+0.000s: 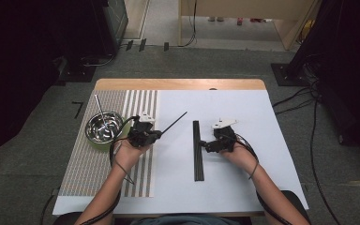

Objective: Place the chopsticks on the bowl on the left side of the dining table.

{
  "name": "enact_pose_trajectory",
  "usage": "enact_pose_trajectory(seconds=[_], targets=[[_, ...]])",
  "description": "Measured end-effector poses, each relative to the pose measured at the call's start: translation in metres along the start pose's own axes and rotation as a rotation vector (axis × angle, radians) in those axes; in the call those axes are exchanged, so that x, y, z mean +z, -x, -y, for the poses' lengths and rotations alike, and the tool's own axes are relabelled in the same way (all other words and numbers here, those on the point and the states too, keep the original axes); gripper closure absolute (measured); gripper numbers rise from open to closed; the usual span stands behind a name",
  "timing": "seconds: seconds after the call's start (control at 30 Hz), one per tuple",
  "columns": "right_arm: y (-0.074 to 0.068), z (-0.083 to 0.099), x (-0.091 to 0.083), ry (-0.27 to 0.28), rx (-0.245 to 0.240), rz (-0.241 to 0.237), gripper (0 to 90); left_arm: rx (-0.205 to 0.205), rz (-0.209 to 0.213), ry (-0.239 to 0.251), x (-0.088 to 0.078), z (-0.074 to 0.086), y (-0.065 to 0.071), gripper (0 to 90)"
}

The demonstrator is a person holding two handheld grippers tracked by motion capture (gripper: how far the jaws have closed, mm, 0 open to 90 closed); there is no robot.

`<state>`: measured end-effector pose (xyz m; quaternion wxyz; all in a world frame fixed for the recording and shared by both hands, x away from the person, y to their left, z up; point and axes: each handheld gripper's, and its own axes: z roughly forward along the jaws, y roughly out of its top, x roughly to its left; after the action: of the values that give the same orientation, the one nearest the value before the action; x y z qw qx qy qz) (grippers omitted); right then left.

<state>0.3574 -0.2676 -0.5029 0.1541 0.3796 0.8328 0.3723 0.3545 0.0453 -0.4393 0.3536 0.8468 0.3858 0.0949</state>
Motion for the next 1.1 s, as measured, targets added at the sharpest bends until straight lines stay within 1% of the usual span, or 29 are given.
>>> enact_pose_trajectory(seconds=[0.3,0.5,0.83,1.1], targets=[[0.000,0.000,0.000,-0.001,0.003,0.000,13.4,-0.001,0.004,0.003,-0.006,0.000,-0.005,87.4],[0.000,0.000,0.000,0.000,0.001,0.000,13.4,-0.007,0.018,-0.015,-0.008,0.000,-0.008,87.4],[0.000,0.000,0.000,-0.001,0.000,0.000,13.4,-0.010,0.005,-0.010,-0.017,0.000,-0.015,87.4],[0.000,0.000,0.000,-0.001,0.001,0.000,13.4,-0.014,0.002,-0.017,-0.023,0.000,-0.020,87.4]])
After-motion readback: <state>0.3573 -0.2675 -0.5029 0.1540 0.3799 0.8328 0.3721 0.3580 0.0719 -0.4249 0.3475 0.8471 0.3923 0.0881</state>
